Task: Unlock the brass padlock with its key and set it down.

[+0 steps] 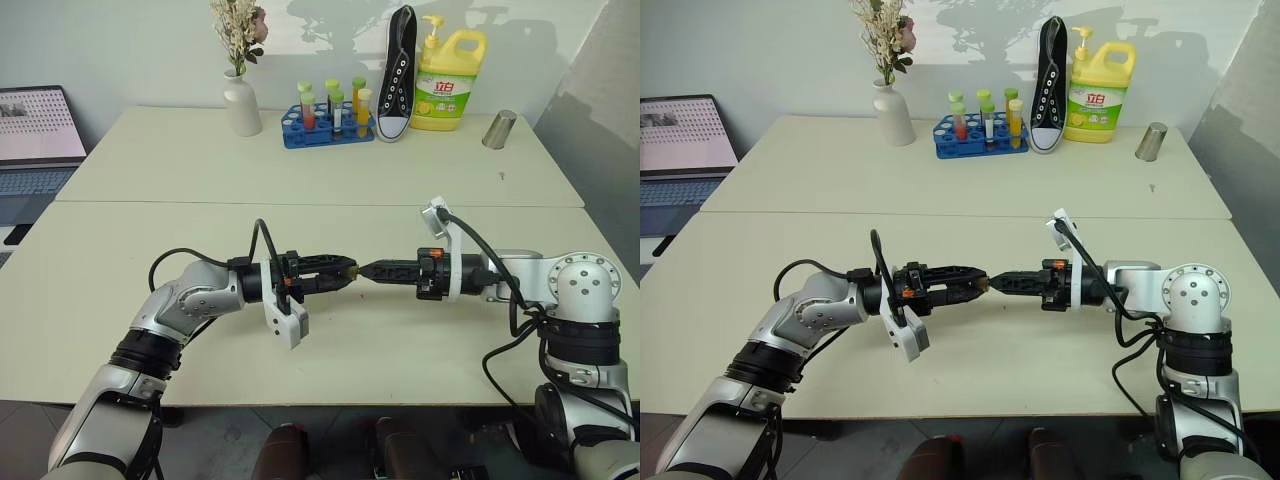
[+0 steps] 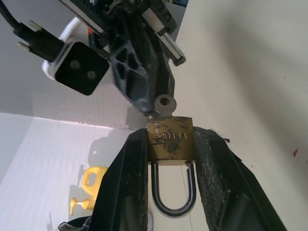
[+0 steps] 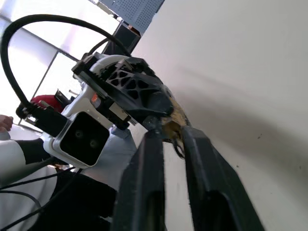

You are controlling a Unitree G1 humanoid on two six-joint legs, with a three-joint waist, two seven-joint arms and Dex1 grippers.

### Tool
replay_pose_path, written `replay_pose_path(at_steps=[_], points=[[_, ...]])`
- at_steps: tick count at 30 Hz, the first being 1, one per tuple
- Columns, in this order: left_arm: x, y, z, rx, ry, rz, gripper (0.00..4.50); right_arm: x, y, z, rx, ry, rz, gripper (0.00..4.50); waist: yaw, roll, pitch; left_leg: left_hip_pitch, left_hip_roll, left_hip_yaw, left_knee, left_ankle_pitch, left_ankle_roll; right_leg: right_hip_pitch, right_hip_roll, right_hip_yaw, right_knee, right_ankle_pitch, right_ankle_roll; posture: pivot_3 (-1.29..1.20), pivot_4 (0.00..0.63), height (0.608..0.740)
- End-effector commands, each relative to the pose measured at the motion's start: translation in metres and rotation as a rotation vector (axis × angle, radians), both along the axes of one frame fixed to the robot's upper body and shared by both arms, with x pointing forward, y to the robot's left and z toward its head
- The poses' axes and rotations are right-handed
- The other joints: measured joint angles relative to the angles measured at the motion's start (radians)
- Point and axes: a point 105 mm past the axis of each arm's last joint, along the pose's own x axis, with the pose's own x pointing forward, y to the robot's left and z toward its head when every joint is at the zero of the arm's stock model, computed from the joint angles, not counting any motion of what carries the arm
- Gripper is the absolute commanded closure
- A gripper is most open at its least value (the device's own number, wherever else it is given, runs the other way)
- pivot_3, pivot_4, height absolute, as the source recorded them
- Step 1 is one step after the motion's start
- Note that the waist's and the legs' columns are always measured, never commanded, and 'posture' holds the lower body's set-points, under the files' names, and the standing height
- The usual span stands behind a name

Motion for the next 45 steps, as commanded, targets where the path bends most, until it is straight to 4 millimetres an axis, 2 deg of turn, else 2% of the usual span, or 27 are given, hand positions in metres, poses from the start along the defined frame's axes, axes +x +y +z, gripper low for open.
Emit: replay_pose_path(at_steps=[1,4,8,17,22,24,27,35,36,45], points=[[-0.005,-0.005,0.010,-0.027,-0.038,-0.027,3.53,-0.012,0.002,0.008,-0.061,-0.189,0.051,2.50,0.000,0.000,0.000,0.000,0.000,0.000,0.000,0.000,0.000,0.000,0.000,0.000,0.000,0.000,0.000,0.00,0.150,0.740],[-0.003,-0.005,0.011,-0.031,-0.037,-0.023,3.53,-0.015,-0.001,0.009,-0.118,-0.334,0.069,1.37,0.000,0.000,0.000,0.000,0.000,0.000,0.000,0.000,0.000,0.000,0.000,0.000,0.000,0.000,0.000,0.00,0.150,0.740],[-0.003,-0.005,0.011,-0.031,-0.037,-0.021,3.53,-0.014,-0.003,0.006,-0.139,-0.402,0.073,0.03,0.001,0.000,0.000,0.000,0.000,0.000,0.000,0.000,0.000,0.000,0.000,-0.001,0.000,-0.002,0.004,0.00,0.150,0.740],[-0.001,-0.006,0.011,-0.031,-0.036,-0.030,3.53,0.004,0.013,0.003,-0.073,-0.414,-0.018,0.00,0.000,0.000,0.000,0.000,0.000,0.000,0.000,0.000,0.000,0.000,0.000,0.000,0.000,0.000,0.000,0.00,0.150,0.740],[0.000,-0.005,0.010,-0.031,-0.034,-0.028,3.53,0.006,0.017,0.001,-0.062,-0.409,-0.011,0.00,0.000,0.000,0.000,0.000,0.000,0.000,0.000,0.000,0.000,0.000,0.000,0.000,0.000,0.000,0.000,0.00,0.150,0.740],[0.000,-0.004,0.010,-0.030,-0.033,-0.026,3.53,0.007,0.017,0.001,-0.061,-0.407,-0.011,0.36,0.000,0.000,0.000,0.000,0.000,0.000,0.000,0.000,0.000,0.000,0.000,-0.001,0.000,0.000,0.000,0.00,0.150,0.740],[0.000,-0.003,0.009,-0.029,-0.032,-0.025,3.53,0.006,0.017,0.002,-0.056,-0.407,-0.006,1.20,0.000,0.000,0.000,0.000,0.000,0.000,0.000,0.000,0.000,0.000,0.000,-0.001,0.000,0.000,0.000,0.00,0.150,0.740],[0.000,-0.003,0.009,-0.029,-0.027,-0.020,3.53,0.004,0.018,0.002,-0.057,-0.413,0.015,4.22,0.000,0.000,0.000,0.000,0.000,0.000,0.000,0.000,0.000,0.000,0.000,-0.001,0.000,0.000,0.000,0.00,0.150,0.740],[0.000,-0.002,0.009,-0.029,-0.027,-0.018,3.53,0.004,0.018,0.002,-0.057,-0.415,0.018,4.37,0.000,0.000,0.000,0.000,0.000,0.000,0.000,0.000,0.000,0.000,0.000,-0.001,0.000,0.000,0.000,0.00,0.150,0.740],[-0.006,-0.003,0.007,-0.046,0.020,-0.040,3.53,0.001,0.020,0.007,-0.021,-0.424,0.043,4.36,0.000,0.000,0.000,0.000,0.000,0.000,0.000,0.000,0.000,0.000,0.000,-0.001,0.000,0.000,0.000,0.00,0.150,0.740]])
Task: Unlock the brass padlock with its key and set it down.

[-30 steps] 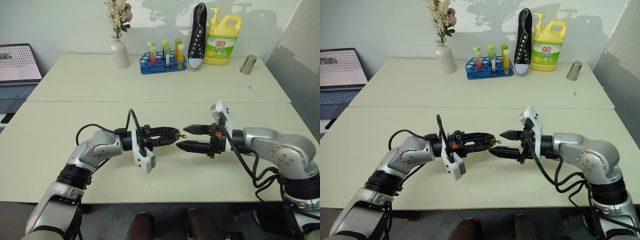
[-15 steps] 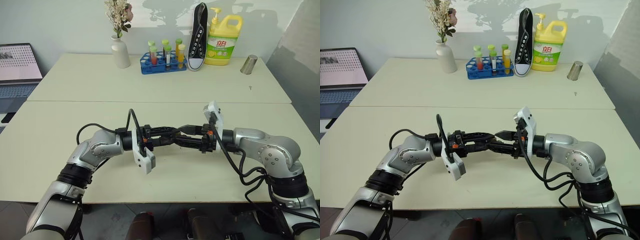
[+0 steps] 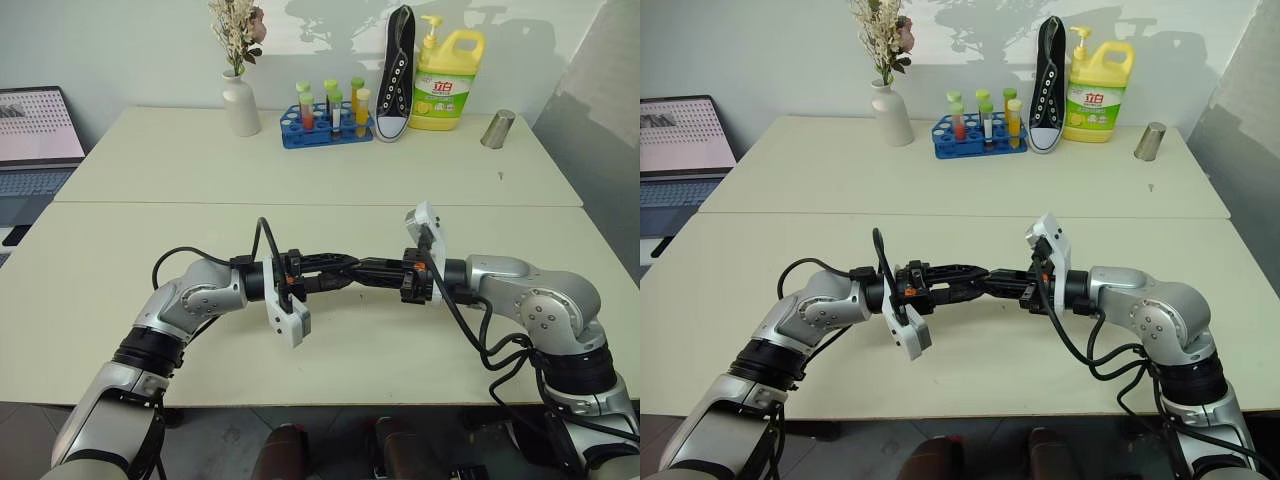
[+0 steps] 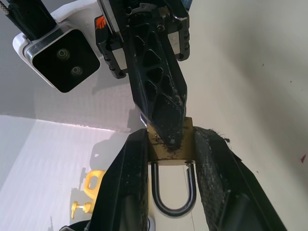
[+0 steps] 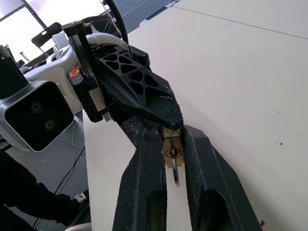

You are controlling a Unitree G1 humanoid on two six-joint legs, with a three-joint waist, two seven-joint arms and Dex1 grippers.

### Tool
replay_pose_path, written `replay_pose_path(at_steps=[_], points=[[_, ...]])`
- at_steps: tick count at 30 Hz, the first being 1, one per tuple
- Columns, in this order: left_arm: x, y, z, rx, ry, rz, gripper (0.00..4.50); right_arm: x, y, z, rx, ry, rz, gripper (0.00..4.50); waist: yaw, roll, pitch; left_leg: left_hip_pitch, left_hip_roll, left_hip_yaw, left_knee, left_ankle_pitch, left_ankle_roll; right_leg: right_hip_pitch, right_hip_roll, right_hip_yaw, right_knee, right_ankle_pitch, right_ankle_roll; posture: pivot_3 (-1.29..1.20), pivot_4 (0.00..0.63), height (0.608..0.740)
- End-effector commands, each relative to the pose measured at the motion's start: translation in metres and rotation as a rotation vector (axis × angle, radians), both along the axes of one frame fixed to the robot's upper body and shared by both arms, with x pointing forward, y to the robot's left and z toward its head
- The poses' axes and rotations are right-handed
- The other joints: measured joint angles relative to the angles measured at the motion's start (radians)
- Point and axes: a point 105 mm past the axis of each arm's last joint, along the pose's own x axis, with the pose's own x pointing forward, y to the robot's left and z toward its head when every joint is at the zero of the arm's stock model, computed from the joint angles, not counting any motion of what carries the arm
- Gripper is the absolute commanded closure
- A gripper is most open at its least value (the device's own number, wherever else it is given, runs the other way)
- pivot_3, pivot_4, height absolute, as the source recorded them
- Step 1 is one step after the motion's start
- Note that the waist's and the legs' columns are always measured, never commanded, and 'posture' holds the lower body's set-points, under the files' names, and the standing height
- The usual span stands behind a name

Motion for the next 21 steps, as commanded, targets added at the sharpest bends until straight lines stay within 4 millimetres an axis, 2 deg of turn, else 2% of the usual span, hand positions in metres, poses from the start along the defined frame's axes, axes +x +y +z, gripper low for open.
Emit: replay_pose_path(at_steps=[1,12,16,18,21], points=[[-0.007,0.000,0.007,-0.053,0.029,-0.032,3.53,-0.003,0.003,0.017,0.050,-0.053,0.040,4.36,0.000,0.000,0.000,0.000,0.000,0.000,0.000,0.000,0.000,0.000,0.000,0.000,0.000,0.000,0.000,0.00,0.150,0.740],[-0.025,0.008,0.006,-0.086,0.145,-0.067,0.01,0.007,-0.010,0.010,-0.001,-0.083,-0.005,4.36,0.000,0.000,0.000,0.000,0.000,0.000,0.000,0.000,0.000,0.000,0.000,0.000,0.000,0.000,0.000,0.00,0.150,0.740],[-0.028,0.010,0.011,-0.140,0.204,-0.063,0.00,0.010,-0.015,0.008,-0.021,-0.097,-0.014,4.36,0.000,0.000,0.000,0.000,0.000,0.000,0.000,0.000,0.000,0.000,0.000,0.000,0.000,0.000,0.000,0.00,0.150,0.740],[-0.026,0.013,0.018,-0.191,0.241,-0.048,0.41,0.011,-0.018,0.007,-0.036,-0.111,-0.020,4.36,-0.001,0.000,0.000,0.000,0.000,0.000,0.000,0.000,0.000,0.000,0.000,0.000,0.000,0.000,0.000,0.00,0.150,0.740],[-0.003,0.023,0.041,-0.381,0.395,0.065,1.23,0.010,-0.022,0.006,-0.050,-0.130,-0.015,4.36,-0.001,0.000,0.000,0.000,0.000,0.000,0.000,0.000,0.000,0.000,0.000,0.000,0.000,0.000,0.000,0.00,0.150,0.740]])
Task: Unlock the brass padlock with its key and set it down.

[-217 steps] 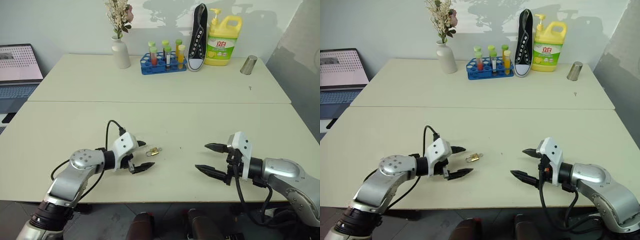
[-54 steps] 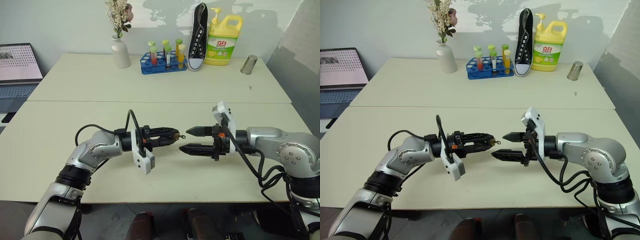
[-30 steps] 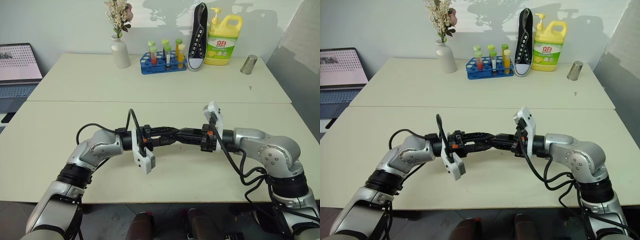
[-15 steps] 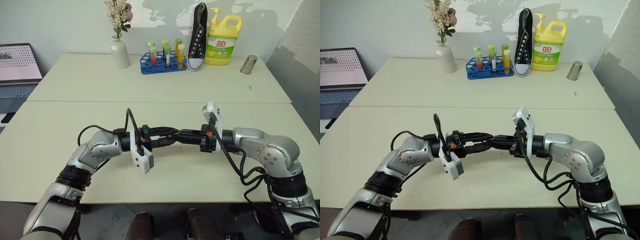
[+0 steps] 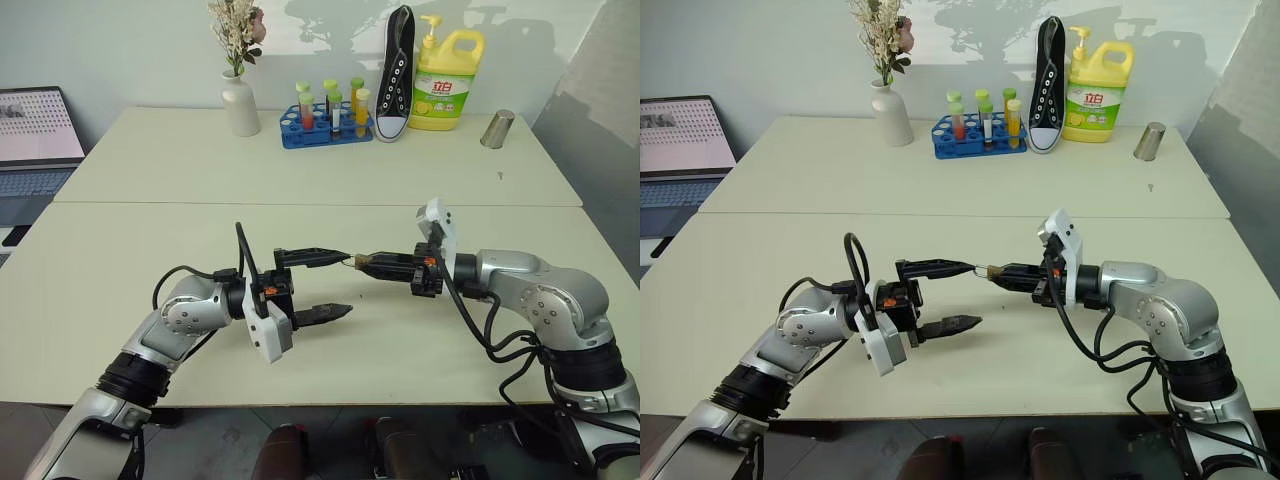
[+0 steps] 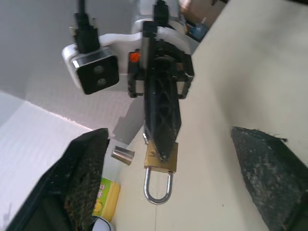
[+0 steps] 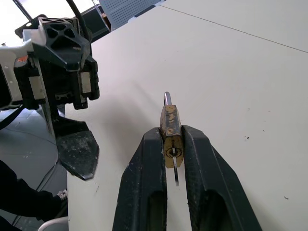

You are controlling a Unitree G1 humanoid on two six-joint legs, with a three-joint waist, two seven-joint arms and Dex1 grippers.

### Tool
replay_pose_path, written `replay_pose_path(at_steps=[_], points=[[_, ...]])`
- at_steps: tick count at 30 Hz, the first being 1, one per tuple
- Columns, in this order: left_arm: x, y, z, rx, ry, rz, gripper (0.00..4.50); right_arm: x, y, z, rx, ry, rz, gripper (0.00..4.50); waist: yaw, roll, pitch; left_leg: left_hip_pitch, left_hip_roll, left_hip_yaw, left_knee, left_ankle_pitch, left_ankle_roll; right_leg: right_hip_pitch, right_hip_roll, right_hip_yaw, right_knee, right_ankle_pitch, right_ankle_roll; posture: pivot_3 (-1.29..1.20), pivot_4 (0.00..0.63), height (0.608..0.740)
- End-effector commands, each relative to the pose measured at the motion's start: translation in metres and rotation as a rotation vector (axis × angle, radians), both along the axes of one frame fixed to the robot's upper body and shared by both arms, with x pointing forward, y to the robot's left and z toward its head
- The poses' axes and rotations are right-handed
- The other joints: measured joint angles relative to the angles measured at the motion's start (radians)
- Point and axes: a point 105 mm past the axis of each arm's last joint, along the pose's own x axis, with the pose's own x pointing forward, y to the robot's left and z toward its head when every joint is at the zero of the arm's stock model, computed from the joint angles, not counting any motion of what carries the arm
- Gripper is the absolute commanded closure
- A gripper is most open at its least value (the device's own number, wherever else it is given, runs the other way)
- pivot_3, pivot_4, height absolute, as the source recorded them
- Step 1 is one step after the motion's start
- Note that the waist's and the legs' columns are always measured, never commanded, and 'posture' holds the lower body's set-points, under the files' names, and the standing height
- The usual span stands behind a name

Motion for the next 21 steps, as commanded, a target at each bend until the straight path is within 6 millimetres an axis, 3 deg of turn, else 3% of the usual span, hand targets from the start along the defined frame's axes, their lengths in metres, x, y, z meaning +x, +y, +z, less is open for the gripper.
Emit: replay_pose_path(at_steps=[1,4,7,10,21], points=[[0.022,0.013,0.036,-0.189,0.116,0.111,1.60,-0.004,-0.002,0.009,0.000,-0.069,0.026,4.36,0.000,0.000,0.000,0.000,0.000,0.000,0.000,0.000,0.000,0.000,0.000,0.000,0.000,0.000,0.000,0.00,0.150,0.740],[0.040,0.017,0.046,-0.259,0.225,0.172,2.56,-0.007,-0.001,0.012,0.003,-0.087,0.042,4.36,0.000,0.000,0.000,0.000,0.000,0.000,0.000,0.000,0.000,0.000,0.002,-0.001,0.000,-0.002,0.004,0.00,0.150,0.740],[0.059,0.016,0.031,-0.239,0.456,0.212,3.53,-0.014,0.003,0.016,0.007,-0.113,0.076,4.36,0.000,0.000,0.000,0.000,-0.001,0.000,0.000,0.000,0.000,0.000,0.004,-0.001,0.000,-0.003,0.004,0.00,0.150,0.740],[0.058,0.008,0.024,-0.231,0.567,0.170,4.49,-0.018,0.006,0.018,0.015,-0.123,0.092,4.36,0.000,0.000,0.000,0.000,-0.001,0.000,0.000,0.000,0.000,0.000,0.004,-0.001,0.000,-0.003,0.004,0.00,0.150,0.740],[0.034,-0.011,0.010,-0.133,0.782,0.025,4.50,-0.020,0.005,0.020,0.022,-0.126,0.084,4.36,0.000,0.000,0.000,0.000,0.000,0.000,0.000,0.000,0.000,0.000,0.005,0.001,0.000,-0.003,0.004,0.00,0.150,0.740]])
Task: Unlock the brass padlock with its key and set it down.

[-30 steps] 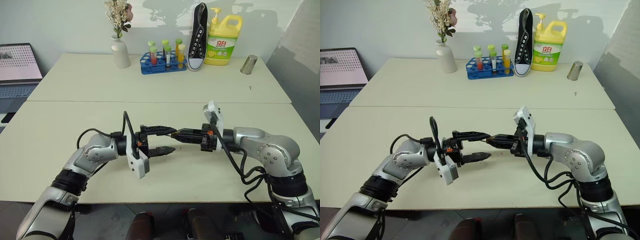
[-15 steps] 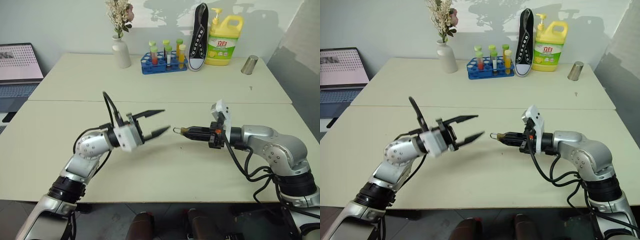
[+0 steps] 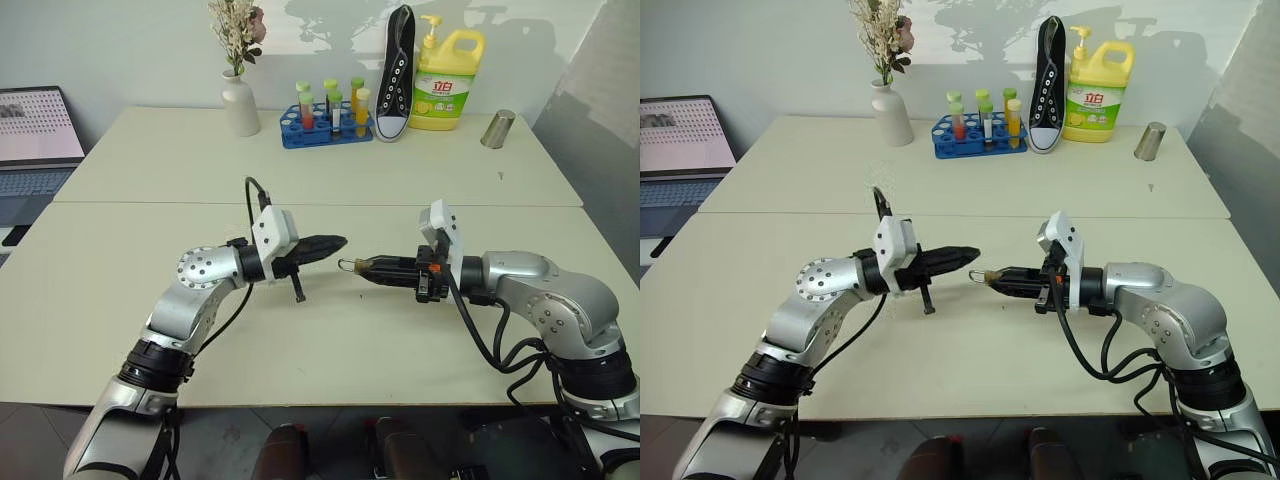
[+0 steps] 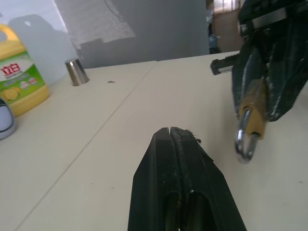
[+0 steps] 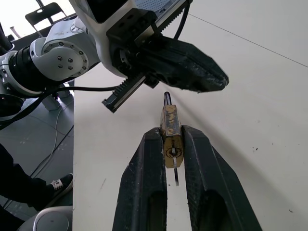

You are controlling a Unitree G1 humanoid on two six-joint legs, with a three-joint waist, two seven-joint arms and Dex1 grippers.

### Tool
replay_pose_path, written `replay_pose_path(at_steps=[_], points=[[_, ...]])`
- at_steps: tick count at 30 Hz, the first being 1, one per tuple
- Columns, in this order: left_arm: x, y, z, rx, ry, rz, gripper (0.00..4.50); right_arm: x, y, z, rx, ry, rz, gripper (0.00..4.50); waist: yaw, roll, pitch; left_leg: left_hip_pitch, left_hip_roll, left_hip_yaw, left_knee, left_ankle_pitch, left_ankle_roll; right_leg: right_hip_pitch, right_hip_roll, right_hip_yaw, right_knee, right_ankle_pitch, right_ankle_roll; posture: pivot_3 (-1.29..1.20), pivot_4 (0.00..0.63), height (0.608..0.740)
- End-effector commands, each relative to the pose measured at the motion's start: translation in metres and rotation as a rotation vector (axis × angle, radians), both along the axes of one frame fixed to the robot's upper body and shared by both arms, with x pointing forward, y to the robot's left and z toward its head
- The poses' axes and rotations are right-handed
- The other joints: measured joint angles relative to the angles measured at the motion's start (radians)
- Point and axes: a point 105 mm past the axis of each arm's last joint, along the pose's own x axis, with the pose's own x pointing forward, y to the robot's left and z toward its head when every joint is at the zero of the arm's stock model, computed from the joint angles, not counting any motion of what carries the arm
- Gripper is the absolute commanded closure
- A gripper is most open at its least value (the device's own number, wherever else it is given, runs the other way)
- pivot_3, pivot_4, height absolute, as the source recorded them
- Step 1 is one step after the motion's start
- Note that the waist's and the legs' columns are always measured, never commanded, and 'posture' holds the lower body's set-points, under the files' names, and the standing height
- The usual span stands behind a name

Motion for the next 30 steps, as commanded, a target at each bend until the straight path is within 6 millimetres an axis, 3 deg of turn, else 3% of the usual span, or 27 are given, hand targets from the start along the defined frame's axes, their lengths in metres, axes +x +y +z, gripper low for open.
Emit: replay_pose_path(at_steps=[1,10,25,30], points=[[-0.011,-0.002,0.008,-0.012,0.019,-0.050,4.50,-0.004,0.000,0.012,0.028,-0.052,0.009,4.36,0.000,0.000,0.000,0.000,0.000,0.000,0.000,0.000,0.000,0.000,0.000,0.000,0.000,0.000,0.000,0.00,0.150,0.740],[-0.024,0.002,-0.002,0.037,0.120,-0.080,4.50,-0.001,-0.001,0.011,0.029,-0.053,0.002,4.36,0.000,0.000,0.000,0.000,0.000,0.000,0.000,0.000,0.000,0.000,0.000,0.000,0.000,0.000,0.000,0.00,0.150,0.740],[-0.044,0.000,0.022,-0.077,0.292,-0.162,4.50,0.001,-0.002,0.005,0.008,-0.049,-0.006,4.36,-0.001,0.000,0.000,0.000,0.000,0.000,0.000,0.000,0.000,0.000,0.000,0.000,0.000,0.000,0.000,0.00,0.150,0.740],[-0.039,0.000,0.023,-0.088,0.291,-0.127,4.50,0.000,-0.001,0.004,0.009,-0.046,0.000,4.36,0.000,0.000,0.000,0.000,0.000,0.000,0.000,0.000,0.000,0.000,0.000,0.001,0.000,0.000,0.000,0.00,0.150,0.740]])
